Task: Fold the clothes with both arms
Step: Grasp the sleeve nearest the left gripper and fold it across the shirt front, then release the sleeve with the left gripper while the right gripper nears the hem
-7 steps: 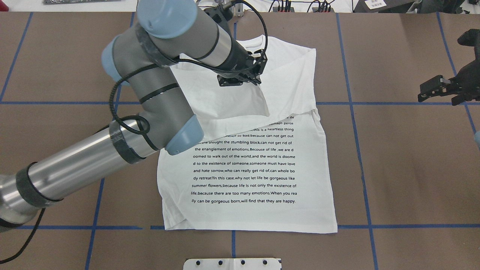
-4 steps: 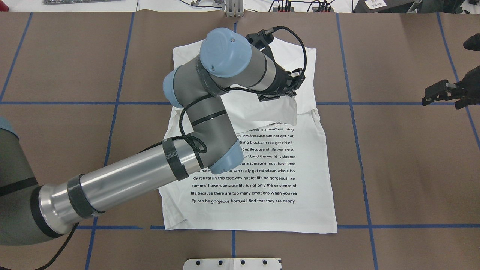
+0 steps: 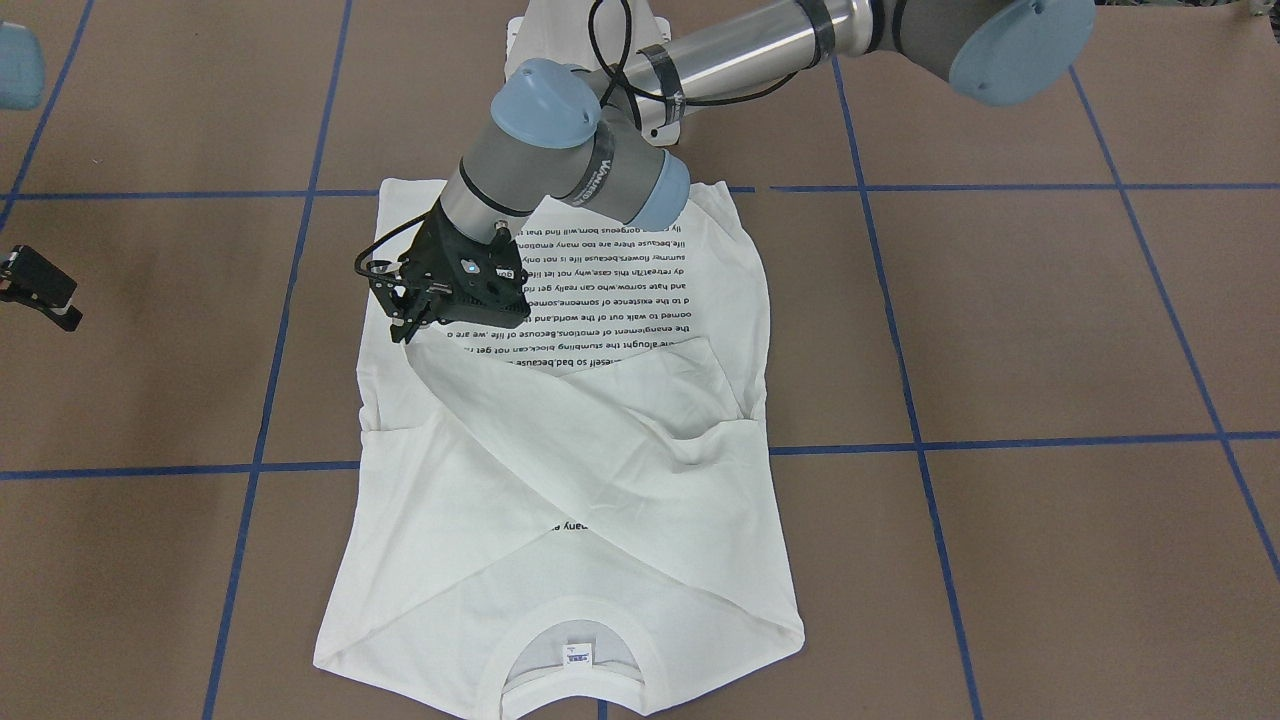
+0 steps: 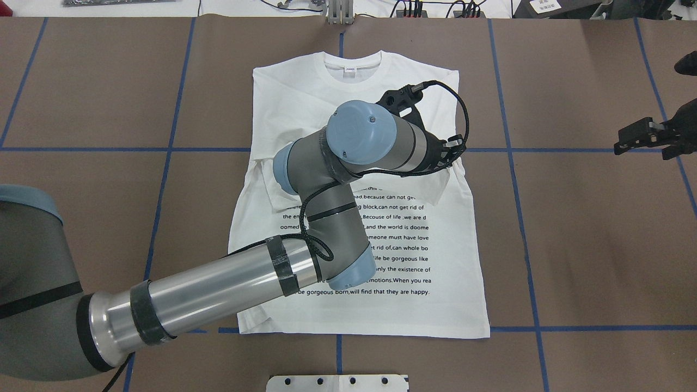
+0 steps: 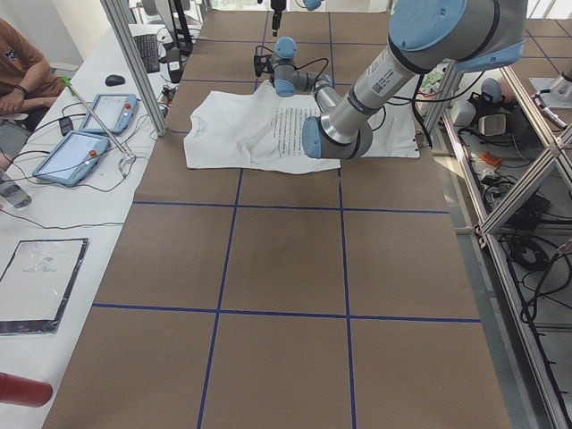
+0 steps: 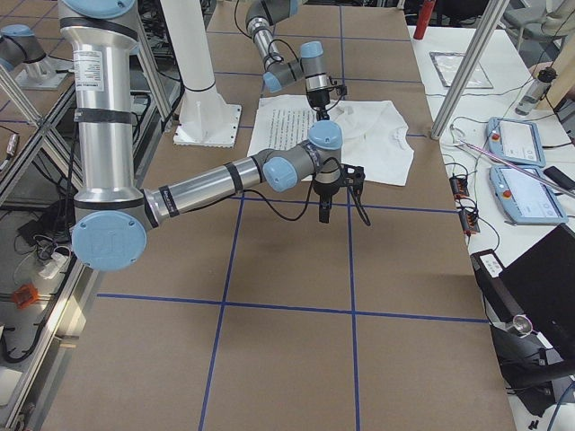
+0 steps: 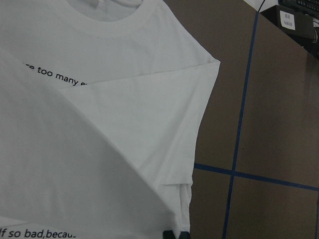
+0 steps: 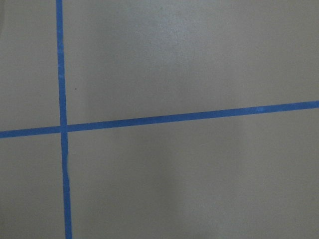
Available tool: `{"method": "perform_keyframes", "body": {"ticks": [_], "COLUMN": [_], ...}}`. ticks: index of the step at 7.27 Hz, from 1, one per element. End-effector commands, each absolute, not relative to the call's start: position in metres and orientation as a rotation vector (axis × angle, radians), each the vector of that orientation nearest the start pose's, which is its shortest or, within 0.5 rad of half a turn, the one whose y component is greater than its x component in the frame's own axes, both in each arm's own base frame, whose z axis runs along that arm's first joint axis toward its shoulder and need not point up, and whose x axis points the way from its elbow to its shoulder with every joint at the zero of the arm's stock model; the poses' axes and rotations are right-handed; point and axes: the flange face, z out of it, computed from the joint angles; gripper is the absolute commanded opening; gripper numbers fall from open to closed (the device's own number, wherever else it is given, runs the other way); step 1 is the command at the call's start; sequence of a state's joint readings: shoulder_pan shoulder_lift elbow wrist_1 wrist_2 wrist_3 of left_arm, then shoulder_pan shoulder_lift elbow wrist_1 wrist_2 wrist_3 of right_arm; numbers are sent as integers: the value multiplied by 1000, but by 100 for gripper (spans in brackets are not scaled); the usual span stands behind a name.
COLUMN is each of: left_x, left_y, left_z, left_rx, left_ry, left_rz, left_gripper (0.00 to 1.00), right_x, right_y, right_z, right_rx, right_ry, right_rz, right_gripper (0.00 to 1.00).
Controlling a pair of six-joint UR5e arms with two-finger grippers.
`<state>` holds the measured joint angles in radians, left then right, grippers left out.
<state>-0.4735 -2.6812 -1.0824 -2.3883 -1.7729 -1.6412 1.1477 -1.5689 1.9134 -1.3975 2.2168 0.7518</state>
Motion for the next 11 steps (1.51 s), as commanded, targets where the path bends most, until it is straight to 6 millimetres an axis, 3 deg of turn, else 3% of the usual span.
{"method": "perform_keyframes", "body": {"ticks": [1, 2, 3, 4, 5, 7, 8, 9, 10, 11], "left_x": [675, 664, 653, 629, 579, 489, 454, 430, 423, 422], "left_y": [-461, -455, -449, -439, -412, -373, -366, -365, -366, -368], "left_z": [28, 13, 6, -1, 16, 57, 65, 72, 70, 73], "left_rx": [108, 42, 36, 27, 30, 115, 165, 189, 197, 197], "left_ry": [1460, 1500, 1513, 1474, 1484, 1466, 1440, 1413, 1416, 1412], "left_rz": [-316, -377, -380, -377, -336, -255, -227, -226, -230, -235], "left_gripper": [70, 79, 80, 81, 81, 80, 80, 80, 80, 80], "right_x": [-138, -139, -149, -169, -198, -256, -302, -332, -358, -396], "right_y": [-483, -483, -479, -465, -443, -403, -374, -344, -316, -273], "right_z": [472, 465, 458, 434, 404, 366, 355, 342, 338, 338], "right_rx": [65, 63, 30, 5, -46, -156, -169, -184, -238, -205], "right_ry": [-805, -814, -832, -867, -906, -1013, -992, -991, -979, -967], "right_rz": [156, 182, 217, 237, 285, 437, 538, 621, 704, 781], "right_gripper": [99, 100, 100, 100, 100, 100, 100, 99, 98, 96]}}
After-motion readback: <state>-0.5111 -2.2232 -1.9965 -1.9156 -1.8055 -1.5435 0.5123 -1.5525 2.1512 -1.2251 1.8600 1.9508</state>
